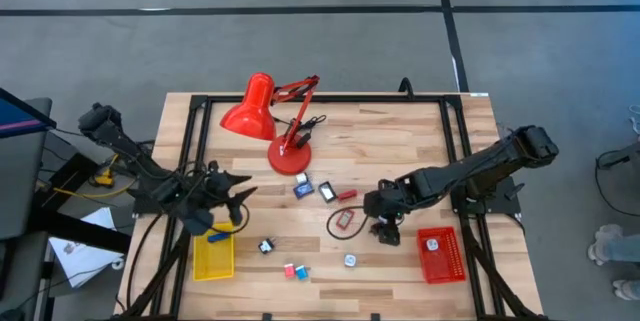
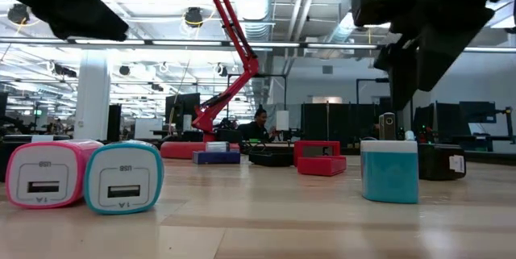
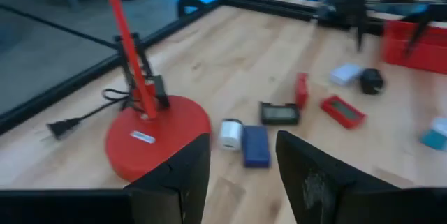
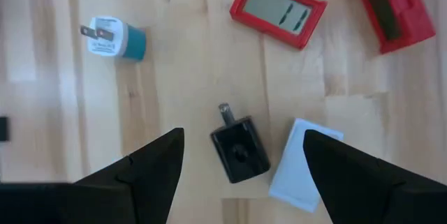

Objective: Pick & Place Office items
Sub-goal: Put the right black charger adapter into the red bin

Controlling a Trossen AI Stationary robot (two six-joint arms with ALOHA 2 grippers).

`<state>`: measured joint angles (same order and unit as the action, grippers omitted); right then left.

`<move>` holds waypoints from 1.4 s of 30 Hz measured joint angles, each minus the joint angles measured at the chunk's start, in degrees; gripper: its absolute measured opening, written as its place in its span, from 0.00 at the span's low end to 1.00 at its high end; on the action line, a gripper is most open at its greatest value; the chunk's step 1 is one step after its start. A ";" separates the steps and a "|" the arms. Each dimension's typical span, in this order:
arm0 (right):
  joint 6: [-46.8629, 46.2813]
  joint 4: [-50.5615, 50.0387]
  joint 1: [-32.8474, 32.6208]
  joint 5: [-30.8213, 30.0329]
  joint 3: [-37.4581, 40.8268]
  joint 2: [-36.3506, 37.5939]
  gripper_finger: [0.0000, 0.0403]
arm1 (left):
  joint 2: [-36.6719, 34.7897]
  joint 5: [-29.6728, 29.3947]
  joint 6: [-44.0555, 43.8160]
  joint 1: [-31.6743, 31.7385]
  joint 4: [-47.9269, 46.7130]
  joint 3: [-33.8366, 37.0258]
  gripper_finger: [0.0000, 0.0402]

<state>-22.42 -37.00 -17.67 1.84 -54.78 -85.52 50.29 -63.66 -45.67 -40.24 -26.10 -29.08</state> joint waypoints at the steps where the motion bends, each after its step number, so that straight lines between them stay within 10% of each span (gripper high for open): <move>1: 0.70 0.11 -0.56 -0.79 -0.01 -0.19 0.71 | 0.55 0.02 0.49 1.13 0.65 0.00 0.39; 16: 7.95 -2.13 -3.74 -3.49 -5.26 -16.44 0.70 | 6.64 0.04 0.86 8.52 4.71 -0.02 0.39; 24: 9.46 -5.82 -4.11 -3.17 -9.02 -21.37 0.39 | 6.68 0.04 0.86 8.52 4.51 0.00 0.40; 35: 6.35 -5.10 -4.07 -9.44 -8.66 -15.12 0.34 | 6.68 0.07 0.86 8.52 4.58 0.00 0.40; 42: 8.99 18.52 -5.18 -23.26 -4.16 -3.34 0.34 | 11.30 0.04 6.76 8.82 16.30 0.00 0.40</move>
<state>-13.42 -18.48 -22.85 -21.42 -58.95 -88.86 61.59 -63.61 -38.92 -31.42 -9.80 -29.08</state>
